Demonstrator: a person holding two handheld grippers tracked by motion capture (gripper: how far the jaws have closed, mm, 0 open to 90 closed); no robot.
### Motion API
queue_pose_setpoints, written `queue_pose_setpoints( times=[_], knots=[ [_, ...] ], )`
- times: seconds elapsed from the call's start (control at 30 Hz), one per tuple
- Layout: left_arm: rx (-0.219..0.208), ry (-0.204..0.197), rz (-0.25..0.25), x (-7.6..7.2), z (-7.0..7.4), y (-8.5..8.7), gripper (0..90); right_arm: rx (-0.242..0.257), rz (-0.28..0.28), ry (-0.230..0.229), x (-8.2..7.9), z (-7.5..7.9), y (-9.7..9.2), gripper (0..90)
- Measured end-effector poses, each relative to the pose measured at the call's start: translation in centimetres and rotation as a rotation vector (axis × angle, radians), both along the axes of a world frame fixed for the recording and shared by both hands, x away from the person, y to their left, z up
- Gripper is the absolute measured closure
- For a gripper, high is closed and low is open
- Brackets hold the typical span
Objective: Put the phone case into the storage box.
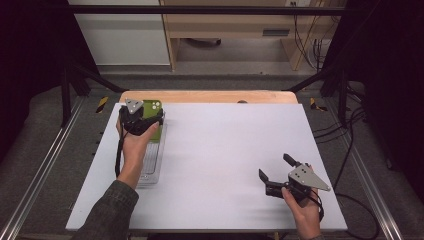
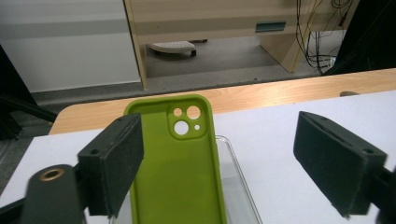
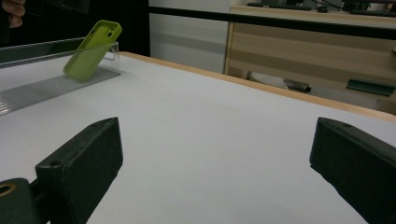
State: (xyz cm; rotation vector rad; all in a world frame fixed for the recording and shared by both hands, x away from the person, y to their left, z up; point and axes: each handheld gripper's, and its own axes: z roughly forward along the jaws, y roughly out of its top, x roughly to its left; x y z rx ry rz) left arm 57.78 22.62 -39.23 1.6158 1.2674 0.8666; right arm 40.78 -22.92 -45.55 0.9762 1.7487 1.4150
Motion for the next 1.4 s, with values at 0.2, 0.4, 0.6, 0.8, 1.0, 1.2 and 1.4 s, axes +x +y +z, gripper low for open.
queue_pose_setpoints(
  times=[0.2,0.4,0.6,0.8,1.0,1.2,1.4],
  knots=[
    [-0.014,-0.01,-0.02,-0.2,0.2,-0.3,11.7,0.0,-0.001,0.0,0.0,0.0,0.0,2.8],
    [-0.02,-0.005,-0.036,-0.4,0.3,-0.5,6.5,0.0,0.0,0.002,0.0,0.0,0.0,2.8],
    [-0.031,-0.015,-0.054,-0.6,0.5,-0.9,4.1,0.001,0.0,0.002,0.0,0.0,0.0,2.8],
    [-0.034,-0.028,-0.07,-1.0,0.8,-1.4,3.8,0.002,0.0,0.0,0.0,0.0,0.0,2.8],
    [-0.043,-0.033,-0.1,-1.4,1.1,-1.9,3.3,0.003,-0.001,0.0,0.0,0.0,0.0,2.8],
    [-0.057,-0.03,-0.124,-1.8,1.3,-2.3,2.8,0.002,0.002,0.001,0.0,0.0,0.0,2.8],
    [-0.07,-0.046,-0.157,-2.3,1.6,-2.5,2.8,0.004,0.001,0.001,0.0,0.0,0.0,2.8]
  ],
)
